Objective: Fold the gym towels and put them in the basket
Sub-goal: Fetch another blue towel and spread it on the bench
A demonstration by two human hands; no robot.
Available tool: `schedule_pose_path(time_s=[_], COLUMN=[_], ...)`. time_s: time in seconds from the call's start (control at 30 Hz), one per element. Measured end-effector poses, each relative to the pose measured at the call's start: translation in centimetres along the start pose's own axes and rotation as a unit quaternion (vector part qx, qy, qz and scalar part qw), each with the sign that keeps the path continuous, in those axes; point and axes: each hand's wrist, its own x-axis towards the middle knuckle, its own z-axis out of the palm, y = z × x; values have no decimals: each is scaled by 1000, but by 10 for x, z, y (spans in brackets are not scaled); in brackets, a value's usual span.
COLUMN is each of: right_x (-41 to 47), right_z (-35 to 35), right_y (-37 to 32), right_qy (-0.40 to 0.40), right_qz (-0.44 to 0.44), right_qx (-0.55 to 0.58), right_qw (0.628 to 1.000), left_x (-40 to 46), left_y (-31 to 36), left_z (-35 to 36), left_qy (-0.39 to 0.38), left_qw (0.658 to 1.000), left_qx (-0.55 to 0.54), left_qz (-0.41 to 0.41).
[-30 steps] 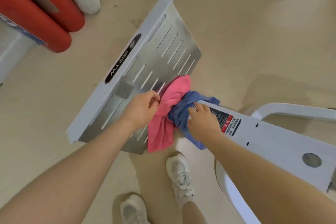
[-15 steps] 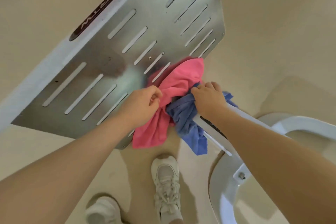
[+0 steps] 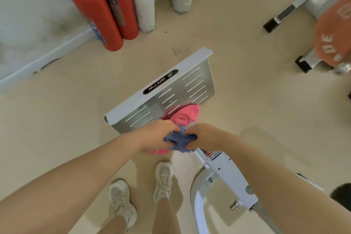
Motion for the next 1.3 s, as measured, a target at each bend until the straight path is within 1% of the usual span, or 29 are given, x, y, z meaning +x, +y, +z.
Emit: schedule_pose_path(time_s=[0.07, 0.13, 0.2, 0.3, 0.4, 0.47, 0.57, 0.6, 0.67, 0.73, 0.77, 0.87, 0.93, 1.0, 1.07, 1.17, 1.23, 1.3], right_x=[-39, -70, -92, -113, -121, -122, -125, -125, -121, -115, -113, -110, -108, -104, -100, -87, -71, -52], right_z=[-22, -39, -51, -58, -47, -30, 5, 20, 57, 100, 122, 190, 234, 273, 302, 328, 338, 345], right_y=[-44, -88, -130, -192, -258, -307, -378, -401, -443, -484, -505, -566, -602, -637, -669, -714, -744, -772], right_qy=[22, 49, 64, 60, 28, 8, 11, 14, 17, 46, 69, 159, 190, 185, 178, 177, 175, 171], right_qz=[-39, -78, -101, -134, -177, -210, -272, -287, -314, -343, -362, -412, -440, -464, -478, -478, -460, -449], right_qx=[11, 10, -10, -45, -98, -149, -206, -203, -162, -155, -170, -225, -237, -240, -234, -208, -230, -266], right_qw=[999, 996, 993, 988, 979, 966, 940, 936, 935, 925, 914, 869, 845, 832, 828, 835, 839, 836], left_x=[-44, -88, -133, -209, -288, -343, -425, -452, -504, -552, -576, -644, -688, -730, -769, -815, -843, -867], left_y=[29, 49, 55, 49, 37, 27, 7, 0, -15, -30, -39, -67, -88, -107, -126, -161, -191, -223], left_z=[-19, -34, -47, -62, -59, -47, -15, -2, 23, 47, 59, 97, 124, 145, 161, 176, 182, 186], left_qy=[23, 70, 138, 242, 343, 399, 482, 507, 546, 575, 588, 619, 623, 627, 643, 661, 662, 666], left_qw=[998, 992, 984, 961, 925, 895, 842, 823, 793, 769, 759, 729, 711, 700, 683, 652, 636, 623], left_qx=[-59, -93, -94, -122, -147, -166, -187, -189, -180, -164, -160, -147, -115, -68, -43, -72, -105, -136], left_qz=[-20, -39, -62, -57, -79, -115, -157, -171, -203, -225, -231, -255, -305, -336, -345, -364, -383, -387])
